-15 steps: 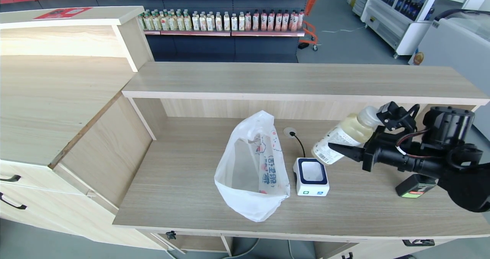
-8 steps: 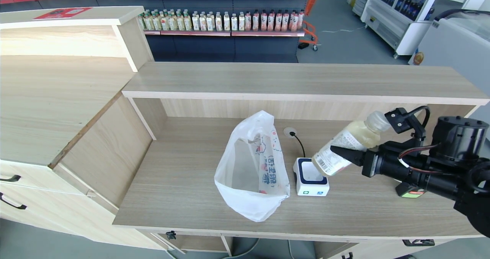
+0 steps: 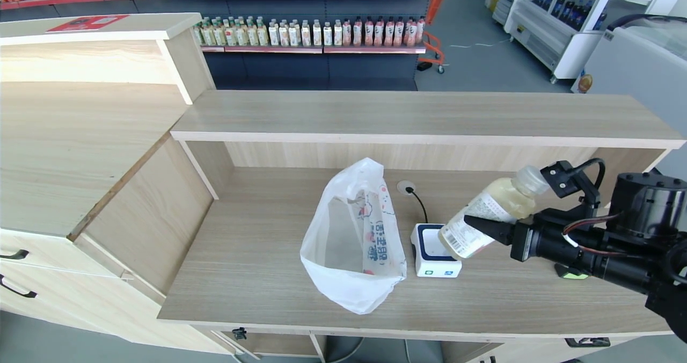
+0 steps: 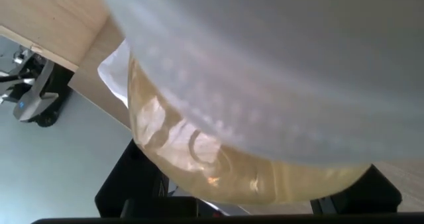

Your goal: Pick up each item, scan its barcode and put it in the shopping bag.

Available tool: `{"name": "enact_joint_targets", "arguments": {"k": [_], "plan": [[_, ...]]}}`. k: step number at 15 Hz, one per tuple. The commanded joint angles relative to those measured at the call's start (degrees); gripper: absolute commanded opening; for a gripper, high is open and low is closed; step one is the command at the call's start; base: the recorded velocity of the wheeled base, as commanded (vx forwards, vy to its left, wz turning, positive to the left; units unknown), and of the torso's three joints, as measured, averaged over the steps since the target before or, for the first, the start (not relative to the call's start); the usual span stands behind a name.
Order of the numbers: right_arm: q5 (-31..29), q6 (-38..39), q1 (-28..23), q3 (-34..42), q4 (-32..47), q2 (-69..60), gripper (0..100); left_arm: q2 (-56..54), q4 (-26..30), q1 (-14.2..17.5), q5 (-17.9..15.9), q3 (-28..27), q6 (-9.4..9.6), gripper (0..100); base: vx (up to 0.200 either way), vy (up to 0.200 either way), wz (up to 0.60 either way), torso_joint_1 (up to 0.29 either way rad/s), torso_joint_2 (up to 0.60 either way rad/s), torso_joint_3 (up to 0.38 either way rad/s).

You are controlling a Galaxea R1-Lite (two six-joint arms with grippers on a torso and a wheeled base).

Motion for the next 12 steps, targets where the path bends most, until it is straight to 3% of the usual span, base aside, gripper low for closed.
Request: {"name": "enact_joint_targets", "arguments": {"k": [1, 3, 12], "plan": [[0.08, 0.04, 0.54, -0.44, 0.08, 0.15, 0, -0.02, 0.00, -0.06, 0.04, 0.00, -0.02, 100, 0.000, 0.200, 0.00, 0.002, 0.00, 0.007], [0.08, 0.04, 1.86, -1.58, 0.17, 1.55, 0, -0.02, 0.00, -0.06, 0.04, 0.00, -0.02, 100, 0.000, 0.200, 0.00, 0.027, 0.01, 0.000], [-2.65, -2.95, 4.05, -6.59, -0.27, 15.61, 0, -0.02, 0.00, -0.06, 0.04, 0.00, -0.02, 100, 0.000, 0.000, 0.00, 0.000, 0.00, 0.000]]}}
